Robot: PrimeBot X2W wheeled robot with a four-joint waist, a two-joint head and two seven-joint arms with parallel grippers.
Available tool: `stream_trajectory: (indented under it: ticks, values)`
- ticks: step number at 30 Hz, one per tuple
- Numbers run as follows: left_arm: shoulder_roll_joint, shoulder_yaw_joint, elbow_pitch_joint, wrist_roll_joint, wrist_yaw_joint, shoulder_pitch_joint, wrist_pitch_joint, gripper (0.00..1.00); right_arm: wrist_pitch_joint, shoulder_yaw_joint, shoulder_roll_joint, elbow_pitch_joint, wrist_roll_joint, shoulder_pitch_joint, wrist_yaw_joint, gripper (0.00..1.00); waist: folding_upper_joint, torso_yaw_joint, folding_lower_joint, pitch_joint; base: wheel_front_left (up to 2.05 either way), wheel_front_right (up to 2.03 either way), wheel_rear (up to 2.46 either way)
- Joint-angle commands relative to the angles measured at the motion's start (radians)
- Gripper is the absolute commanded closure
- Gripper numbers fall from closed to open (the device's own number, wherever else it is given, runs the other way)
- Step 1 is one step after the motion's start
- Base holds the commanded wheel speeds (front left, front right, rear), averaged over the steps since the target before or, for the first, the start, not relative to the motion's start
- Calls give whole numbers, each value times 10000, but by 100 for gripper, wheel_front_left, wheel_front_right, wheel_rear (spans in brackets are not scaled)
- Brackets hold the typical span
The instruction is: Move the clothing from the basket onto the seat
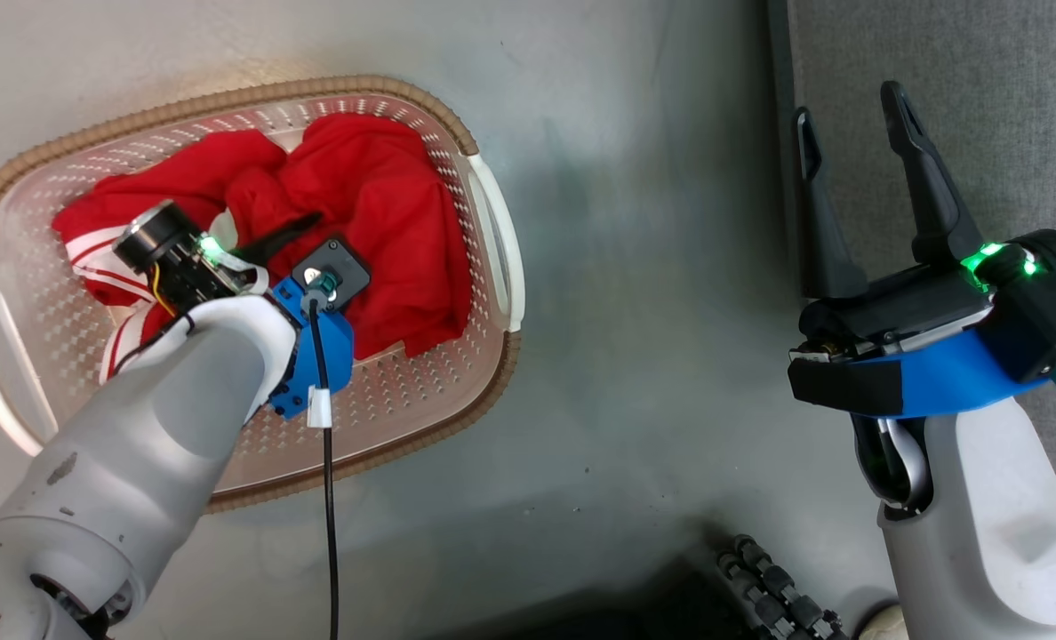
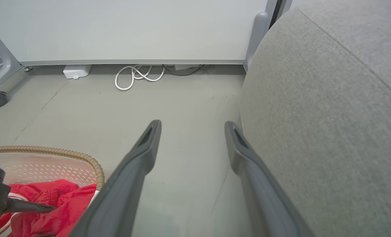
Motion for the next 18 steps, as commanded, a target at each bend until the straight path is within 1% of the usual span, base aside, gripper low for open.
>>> stream_trajectory:
  ticks: [1,4,6,7,8,9,13,18]
  values:
    - [38,-30,50,82,-11,-255,22,0,-32,4,-17,-95,67,-115,1,0,-1,-72,-2,123,0,0,0]
    - [43,-43,254,298,-11,-320,153,0,-32,36,-17,-198,86,-115,1,0,-1,-136,-2,258,0,0,0]
    - [5,-46,352,638,-11,-290,282,0,-32,54,-17,-244,97,-137,1,0,-1,-179,-2,318,0,0,0]
    - [-14,-44,405,637,-11,-266,352,2,-32,50,-17,-269,95,-148,1,0,-1,-186,-2,341,0,0,0]
    - [-18,-45,459,731,-11,-233,459,77,-32,55,-17,-287,99,-150,1,0,-1,-192,-2,354,0,0,0]
    - [-30,-46,470,813,-11,-225,500,100,-32,55,-17,-320,102,-134,1,0,-1,-192,-2,363,0,0,0]
    - [-110,-47,409,820,-11,-157,427,100,-32,40,-17,-359,77,-99,1,0,-1,-139,-2,324,0,0,0]
    - [-319,-47,270,552,-11,-105,-54,100,-32,-44,-17,-260,-13,-91,1,0,-1,87,-2,24,0,0,0]
